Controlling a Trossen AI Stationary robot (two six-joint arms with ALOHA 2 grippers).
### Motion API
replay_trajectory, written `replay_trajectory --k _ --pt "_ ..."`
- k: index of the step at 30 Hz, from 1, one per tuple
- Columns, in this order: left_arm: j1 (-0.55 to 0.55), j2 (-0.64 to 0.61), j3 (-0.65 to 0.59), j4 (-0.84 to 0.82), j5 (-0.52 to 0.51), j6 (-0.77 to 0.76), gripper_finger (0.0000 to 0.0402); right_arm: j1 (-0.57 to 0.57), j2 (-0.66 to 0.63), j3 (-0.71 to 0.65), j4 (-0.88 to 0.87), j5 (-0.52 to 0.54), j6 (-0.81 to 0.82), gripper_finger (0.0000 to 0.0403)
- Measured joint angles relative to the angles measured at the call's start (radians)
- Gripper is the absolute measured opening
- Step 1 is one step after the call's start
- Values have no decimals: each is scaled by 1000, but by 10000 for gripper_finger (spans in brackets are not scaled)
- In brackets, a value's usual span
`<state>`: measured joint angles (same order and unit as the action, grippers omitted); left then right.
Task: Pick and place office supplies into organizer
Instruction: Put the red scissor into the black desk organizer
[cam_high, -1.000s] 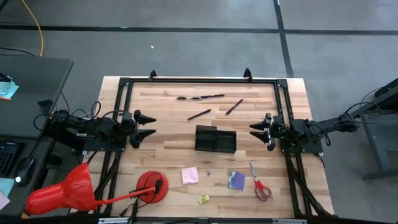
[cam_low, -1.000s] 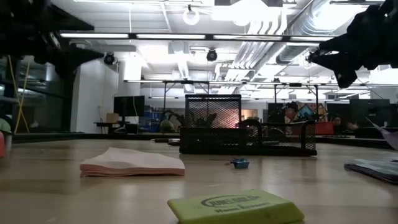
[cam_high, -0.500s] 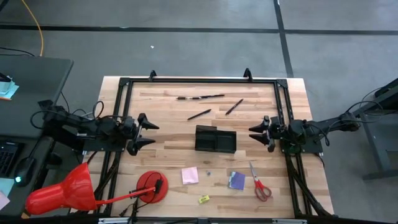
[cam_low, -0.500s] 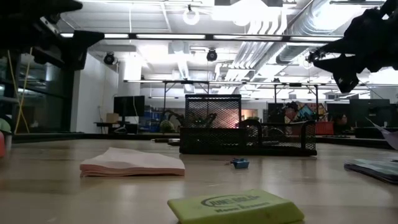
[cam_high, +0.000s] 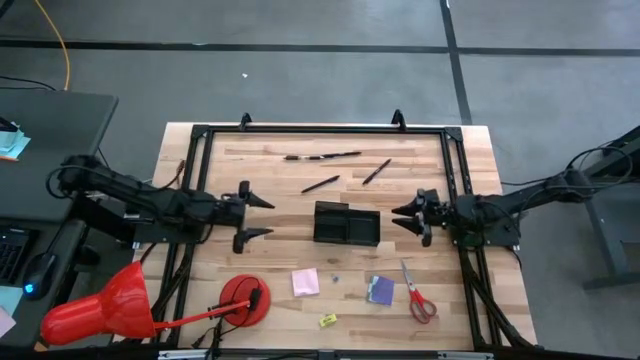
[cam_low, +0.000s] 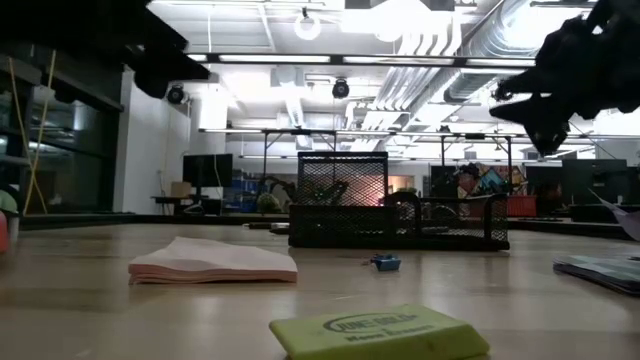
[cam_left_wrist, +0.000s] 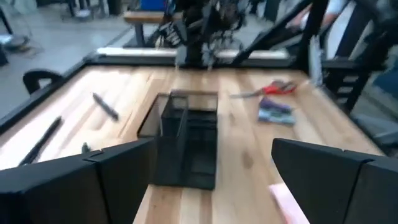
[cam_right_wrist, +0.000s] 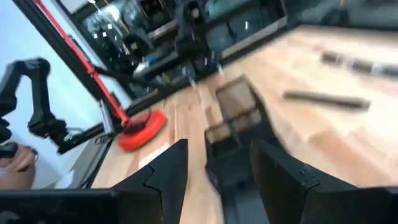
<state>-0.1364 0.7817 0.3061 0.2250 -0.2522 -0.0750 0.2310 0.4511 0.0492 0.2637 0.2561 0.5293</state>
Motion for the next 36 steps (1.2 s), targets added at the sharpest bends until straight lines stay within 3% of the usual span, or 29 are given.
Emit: replay_trajectory --k 4,7,13,19,22,26,29,36 --pt "-2 120 44 11 30 -32 312 18 71 57 -16 -24 75 167" --pt "-1 199 56 22 -12 -71 312 67 156 146 -50 3 85 167" --pt "-1 285 60 66 -105 -105 312 189 429 419 -355 117 205 167" --pt "-1 285 60 65 -106 -165 312 304 701 723 -612 155 346 167" --pt "-1 285 60 64 -100 -183 312 345 827 887 -821 148 469 167" --pt "-1 279 60 81 -105 -184 312 381 987 1086 -1139 122 741 167" --pt "-1 278 60 124 -105 -186 312 406 1104 1186 -1362 35 907 167" --pt "-2 279 60 129 -27 -192 312 463 1273 1257 -1402 -169 1049 167"
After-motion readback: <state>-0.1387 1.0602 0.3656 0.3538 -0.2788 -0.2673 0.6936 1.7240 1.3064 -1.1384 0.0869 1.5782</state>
